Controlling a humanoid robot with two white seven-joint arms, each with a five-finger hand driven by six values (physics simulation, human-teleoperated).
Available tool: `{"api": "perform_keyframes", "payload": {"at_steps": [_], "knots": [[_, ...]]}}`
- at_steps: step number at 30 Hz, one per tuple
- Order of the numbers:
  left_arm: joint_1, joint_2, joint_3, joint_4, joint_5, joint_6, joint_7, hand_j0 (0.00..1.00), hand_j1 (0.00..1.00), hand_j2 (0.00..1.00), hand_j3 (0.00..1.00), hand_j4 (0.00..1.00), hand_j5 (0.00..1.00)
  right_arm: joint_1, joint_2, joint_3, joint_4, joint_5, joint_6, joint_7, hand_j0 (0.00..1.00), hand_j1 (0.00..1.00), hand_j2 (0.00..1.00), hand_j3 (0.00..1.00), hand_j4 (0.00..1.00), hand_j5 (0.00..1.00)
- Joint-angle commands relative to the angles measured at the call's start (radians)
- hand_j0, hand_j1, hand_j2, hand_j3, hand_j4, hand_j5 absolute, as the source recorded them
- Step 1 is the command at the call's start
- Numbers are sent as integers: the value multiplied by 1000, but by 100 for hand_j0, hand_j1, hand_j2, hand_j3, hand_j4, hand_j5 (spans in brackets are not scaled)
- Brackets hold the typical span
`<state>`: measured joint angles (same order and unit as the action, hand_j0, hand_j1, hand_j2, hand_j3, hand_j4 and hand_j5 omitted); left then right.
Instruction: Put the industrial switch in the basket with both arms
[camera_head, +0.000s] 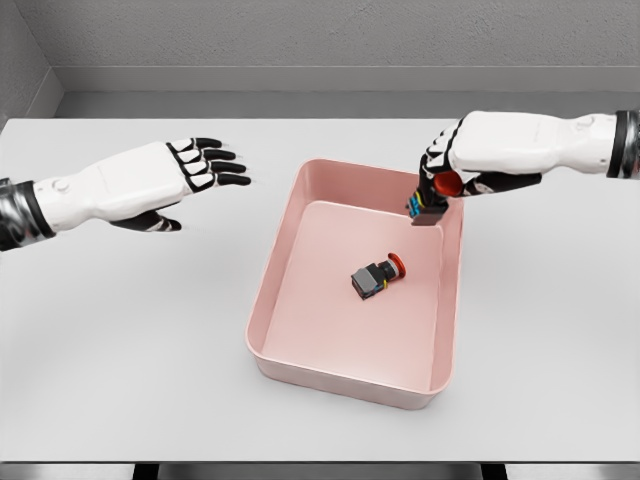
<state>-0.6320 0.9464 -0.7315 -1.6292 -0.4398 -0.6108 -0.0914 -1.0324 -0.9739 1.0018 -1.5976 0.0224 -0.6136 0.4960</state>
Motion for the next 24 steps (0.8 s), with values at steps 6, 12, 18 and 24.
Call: {"api": "perform_keyframes", "payload": {"at_steps": [6, 12, 18, 24], "knots": [[0, 15, 3, 5, 7, 0, 1, 100, 100, 100, 100, 100, 100, -5, 40, 32, -33, -6, 3, 3, 46, 46, 46, 46, 46, 46], [0, 14, 3, 5, 7, 0, 1, 100, 100, 100, 100, 100, 100, -25, 67, 24, -28, -6, 3, 3, 100, 100, 100, 100, 100, 100], [-2, 11, 3, 6, 7, 0, 1, 100, 100, 100, 100, 100, 100, -37, 49, 11, -24, -7, 3, 0, 100, 100, 100, 100, 100, 100], [-2, 9, 1, 8, 6, 0, 1, 100, 100, 100, 100, 100, 100, 28, -103, -66, 54, -21, 3, 0, 100, 100, 100, 100, 100, 100]]}}
